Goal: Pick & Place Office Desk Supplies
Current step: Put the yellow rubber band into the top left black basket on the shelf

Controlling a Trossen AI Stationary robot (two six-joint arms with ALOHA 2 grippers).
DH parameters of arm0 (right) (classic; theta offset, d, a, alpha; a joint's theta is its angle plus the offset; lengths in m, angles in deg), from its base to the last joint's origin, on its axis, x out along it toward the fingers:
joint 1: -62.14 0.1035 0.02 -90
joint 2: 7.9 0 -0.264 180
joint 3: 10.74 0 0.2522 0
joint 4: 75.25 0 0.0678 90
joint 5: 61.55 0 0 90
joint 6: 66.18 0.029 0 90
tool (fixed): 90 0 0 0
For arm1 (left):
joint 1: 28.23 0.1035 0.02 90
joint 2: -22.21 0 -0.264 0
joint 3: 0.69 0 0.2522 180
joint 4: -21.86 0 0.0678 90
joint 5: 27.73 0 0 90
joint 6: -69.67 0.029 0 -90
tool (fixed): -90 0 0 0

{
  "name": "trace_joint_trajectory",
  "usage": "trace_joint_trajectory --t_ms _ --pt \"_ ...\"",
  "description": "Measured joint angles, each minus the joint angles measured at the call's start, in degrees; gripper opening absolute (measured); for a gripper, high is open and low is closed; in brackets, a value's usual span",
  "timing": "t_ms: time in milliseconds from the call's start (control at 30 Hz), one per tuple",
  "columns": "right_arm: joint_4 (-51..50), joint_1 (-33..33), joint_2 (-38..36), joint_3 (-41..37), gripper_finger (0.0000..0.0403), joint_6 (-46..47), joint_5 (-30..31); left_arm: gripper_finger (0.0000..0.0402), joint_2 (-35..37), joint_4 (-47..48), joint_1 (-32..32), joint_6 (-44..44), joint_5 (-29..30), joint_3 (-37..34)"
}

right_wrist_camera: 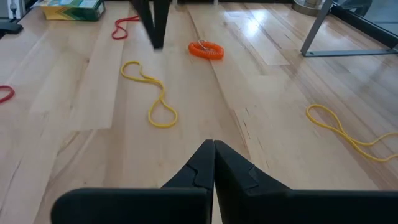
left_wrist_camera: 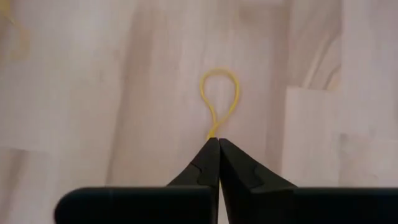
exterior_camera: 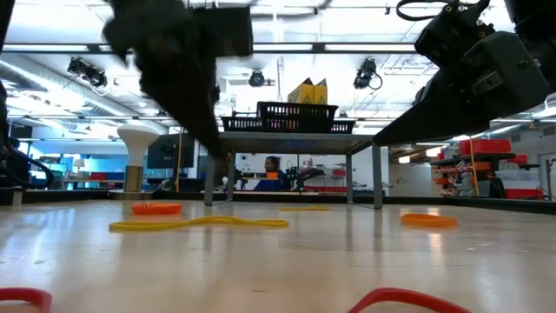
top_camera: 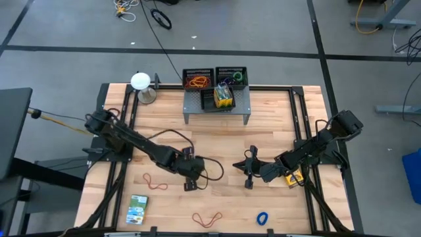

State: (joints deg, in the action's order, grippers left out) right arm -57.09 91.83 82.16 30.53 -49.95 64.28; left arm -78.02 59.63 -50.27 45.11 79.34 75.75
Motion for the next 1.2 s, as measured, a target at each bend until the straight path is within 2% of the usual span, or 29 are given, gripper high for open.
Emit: trace_joint_trajectory --t_ms 300,467,633,833,900,1033,1200 --pt "-0.07 0.0 0.02 0.0 0.0009 0.0 0.01 0.0005 13.68 5.95 0.19 -0.14 9.38 0.02" --pt "0.26 0.0 0.02 0.0 0.0009 0.0 0.01 0.0014 17.38 6.66 0.72 -2.92 7.42 0.11" --pt "0.52 0.0 0.02 0.0 0.0009 -0.01 0.0 0.0073 11.44 5.88 0.12 -5.22 1.75 0.05" --pt "0.48 0.0 0.04 0.0 0.0009 -0.02 0.01 0.0141 -0.64 -2.63 -1.33 -3.74 -1.56 0.04" --pt "0.49 0.02 0.04 0.0 0.0009 -0.02 0.01 0.0156 -3.37 -2.93 -1.2 -3.72 -1.86 0.04" --pt "0.46 0.01 0.04 0.0 0.0009 -0.02 -0.01 0.017 -6.68 -2.03 0.14 -4.02 -1.6 0.02" --pt "0.46 0.02 0.04 0.0 0.0009 -0.02 0.01 0.016 -7.87 -2.64 1.79 -2.3 -3.02 0.06"
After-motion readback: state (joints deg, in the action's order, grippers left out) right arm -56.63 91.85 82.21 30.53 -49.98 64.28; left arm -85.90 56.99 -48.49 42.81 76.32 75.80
